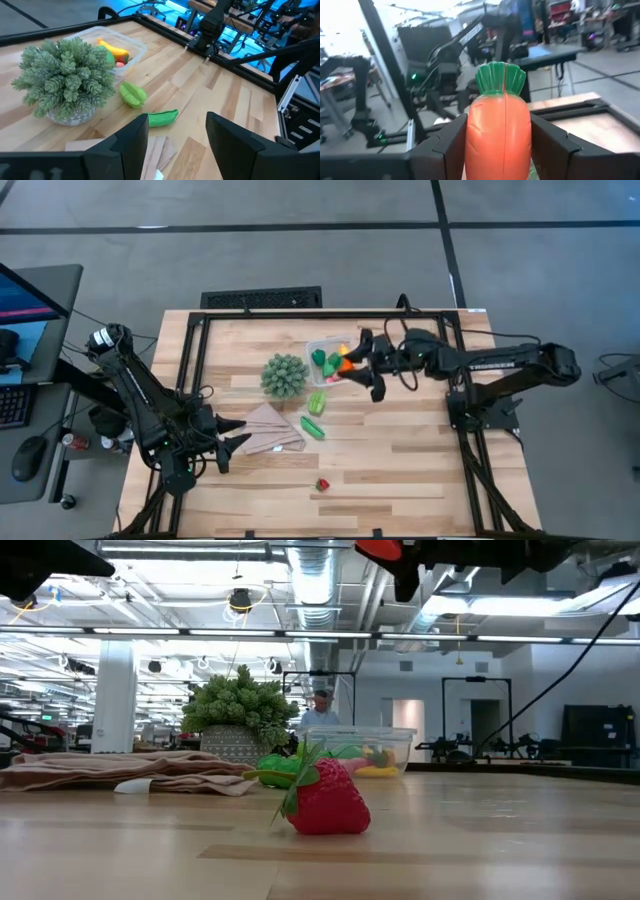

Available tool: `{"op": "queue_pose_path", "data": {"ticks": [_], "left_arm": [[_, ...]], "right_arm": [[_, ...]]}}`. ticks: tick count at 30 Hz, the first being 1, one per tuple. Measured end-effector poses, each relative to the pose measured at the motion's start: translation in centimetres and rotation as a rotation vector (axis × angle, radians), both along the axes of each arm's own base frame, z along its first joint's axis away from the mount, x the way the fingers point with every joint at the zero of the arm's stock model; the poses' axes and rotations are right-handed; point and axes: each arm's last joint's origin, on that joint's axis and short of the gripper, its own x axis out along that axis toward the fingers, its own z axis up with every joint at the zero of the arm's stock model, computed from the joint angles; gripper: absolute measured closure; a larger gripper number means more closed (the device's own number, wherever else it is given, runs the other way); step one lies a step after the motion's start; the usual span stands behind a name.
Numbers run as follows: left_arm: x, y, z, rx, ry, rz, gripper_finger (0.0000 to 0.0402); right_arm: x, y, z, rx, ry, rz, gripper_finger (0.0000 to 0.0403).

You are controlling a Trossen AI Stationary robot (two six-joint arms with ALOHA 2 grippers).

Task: Pick and placing Produce into tupperware
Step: Put the carrot into the transparent bin

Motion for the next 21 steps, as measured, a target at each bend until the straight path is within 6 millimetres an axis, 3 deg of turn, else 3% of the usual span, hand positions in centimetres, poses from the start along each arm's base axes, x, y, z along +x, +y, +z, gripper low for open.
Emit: {"op": "queue_pose_path", "data": {"ticks": [8, 21], "left_arm": [[0.0, 0.1, 0.1, 0.043, -0.017, 0.009, 0.0212], [-0.1, 0.2, 0.1, 0.07, -0.037, 0.029, 0.0212]], "right_arm": [[-1.5, -2.5, 1.0, -0.012, -0.012, -0.102, 0.0228], [-2.6, -6.4, -0.9, 0.015, 0.156, -0.268, 0.0224]]}}
